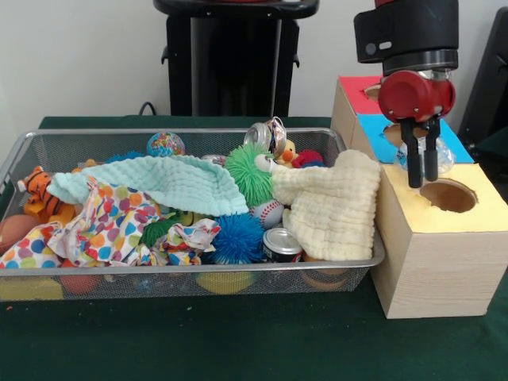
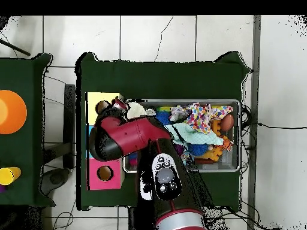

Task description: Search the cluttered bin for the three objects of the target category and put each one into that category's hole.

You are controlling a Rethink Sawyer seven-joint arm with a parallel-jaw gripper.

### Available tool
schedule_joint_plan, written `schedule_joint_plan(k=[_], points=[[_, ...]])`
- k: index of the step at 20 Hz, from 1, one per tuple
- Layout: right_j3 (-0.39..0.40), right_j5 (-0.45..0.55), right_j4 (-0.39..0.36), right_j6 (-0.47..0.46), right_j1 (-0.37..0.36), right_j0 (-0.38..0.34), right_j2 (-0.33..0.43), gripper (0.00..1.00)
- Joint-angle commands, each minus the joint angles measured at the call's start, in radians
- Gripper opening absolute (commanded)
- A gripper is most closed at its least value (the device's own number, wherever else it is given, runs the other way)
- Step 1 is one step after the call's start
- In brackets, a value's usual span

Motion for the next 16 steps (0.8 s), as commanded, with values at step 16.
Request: schedule_joint_plan(k=[16], points=[[-0.038, -0.018, 0.011, 0.18, 0.047, -0.012, 0.04, 1.0]])
